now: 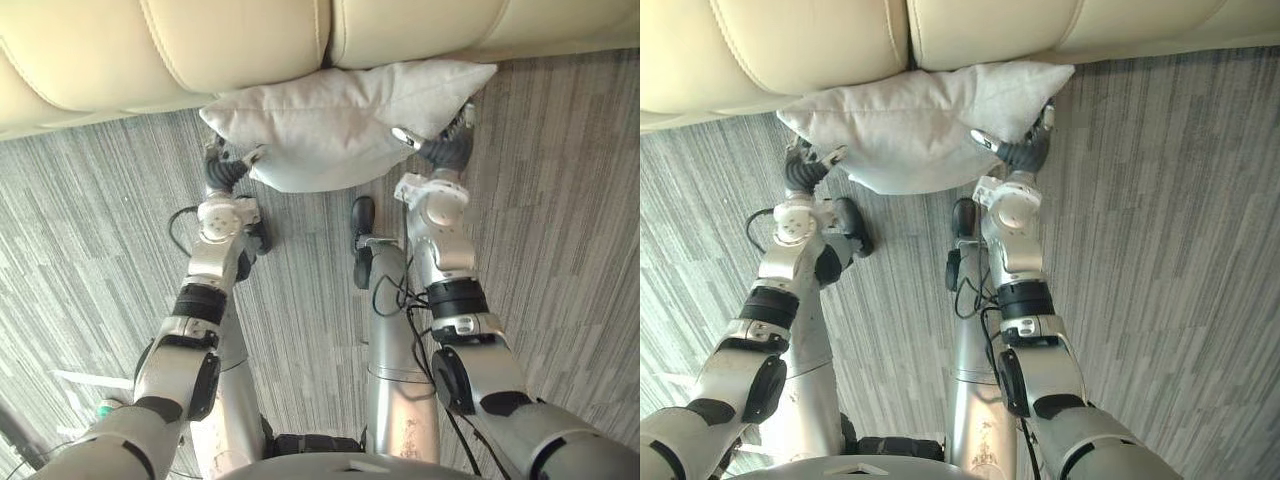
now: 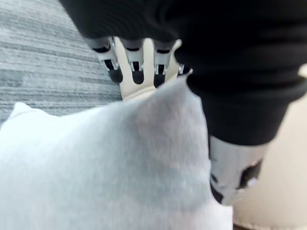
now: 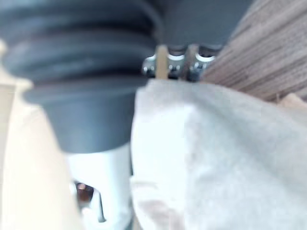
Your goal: Pick up cushions and gather them together orderly.
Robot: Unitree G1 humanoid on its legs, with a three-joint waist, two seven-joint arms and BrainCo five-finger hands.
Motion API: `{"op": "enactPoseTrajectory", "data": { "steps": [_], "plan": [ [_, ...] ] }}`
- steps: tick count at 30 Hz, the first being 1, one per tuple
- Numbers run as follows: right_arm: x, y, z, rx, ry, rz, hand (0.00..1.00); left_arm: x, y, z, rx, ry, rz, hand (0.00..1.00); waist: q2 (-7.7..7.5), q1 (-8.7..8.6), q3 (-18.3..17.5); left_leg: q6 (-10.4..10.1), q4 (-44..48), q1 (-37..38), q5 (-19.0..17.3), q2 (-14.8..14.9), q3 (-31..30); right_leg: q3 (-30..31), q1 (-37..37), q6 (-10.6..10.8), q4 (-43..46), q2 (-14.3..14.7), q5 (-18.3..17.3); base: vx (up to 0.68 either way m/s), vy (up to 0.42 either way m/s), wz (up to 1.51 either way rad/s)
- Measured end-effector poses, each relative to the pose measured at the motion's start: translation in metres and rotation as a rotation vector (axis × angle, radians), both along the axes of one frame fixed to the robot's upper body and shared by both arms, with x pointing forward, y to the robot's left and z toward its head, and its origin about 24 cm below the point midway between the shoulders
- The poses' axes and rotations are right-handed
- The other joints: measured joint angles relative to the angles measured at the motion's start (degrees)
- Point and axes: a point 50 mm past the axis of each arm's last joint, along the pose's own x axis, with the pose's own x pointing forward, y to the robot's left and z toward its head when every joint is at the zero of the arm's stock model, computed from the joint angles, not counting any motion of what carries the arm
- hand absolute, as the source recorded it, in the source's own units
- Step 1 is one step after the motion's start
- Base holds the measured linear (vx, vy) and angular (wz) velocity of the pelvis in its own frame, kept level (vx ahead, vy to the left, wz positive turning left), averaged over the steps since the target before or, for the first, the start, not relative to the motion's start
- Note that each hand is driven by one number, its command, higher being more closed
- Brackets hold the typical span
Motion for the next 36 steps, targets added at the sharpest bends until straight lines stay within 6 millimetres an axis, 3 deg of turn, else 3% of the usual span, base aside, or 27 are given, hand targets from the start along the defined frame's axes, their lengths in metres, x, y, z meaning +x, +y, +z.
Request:
{"op": "enactPoseTrajectory", "data": {
  "steps": [1,6,21,27,36],
  "plan": [
    [0.001,0.005,0.007,-0.009,-0.02,0.0,1.0,0.0,-0.008,0.004,0.006,-0.014,-0.007,1.0,0.0,-0.13,0.0,-0.03,-0.47,-0.38,0.44,-0.23,0.01,-0.02,-0.46,-0.06,0.0,-0.17,0.08,-0.01,0.005,0.11],
    [-0.003,0.015,0.015,-0.072,-0.052,-0.029,1.0,-0.003,-0.018,0.016,0.005,-0.063,0.017,1.0,-0.01,-0.61,0.01,-0.54,-1.73,-1.57,2.06,-0.29,-0.85,-1.3,-1.46,-0.54,-0.45,-0.27,0.56,0.01,0.006,0.06],
    [-0.011,0.012,0.015,-0.068,-0.095,-0.028,1.0,-0.013,-0.006,0.024,-0.018,-0.118,0.13,1.0,-0.01,-1.71,-0.03,-1.81,-6.05,1.68,5.53,-0.33,-1.77,-3.06,1.53,-2.41,-2.84,-0.11,2.18,0.01,0.006,0.03],
    [-0.018,0.018,-0.002,0.018,-0.089,0.034,1.0,-0.021,-0.002,0.033,-0.043,-0.174,0.156,1.0,-0.03,-2.74,-0.19,-2.7,-9.4,5.64,7.36,-1.14,-3.02,-4.54,5.95,-3.3,-5.26,-0.11,2.94,0.01,0.002,0.09],
    [-0.033,0.019,-0.023,0.102,-0.078,0.096,1.0,-0.038,-0.003,0.039,-0.097,-0.238,0.157,1.0,-0.06,-2.82,-0.32,-2.73,-11.93,11.93,7.74,-1.19,-3.37,-5.24,12.67,-3.84,-8.1,0.31,3.27,0.01,0.002,0.01]
  ]
}}
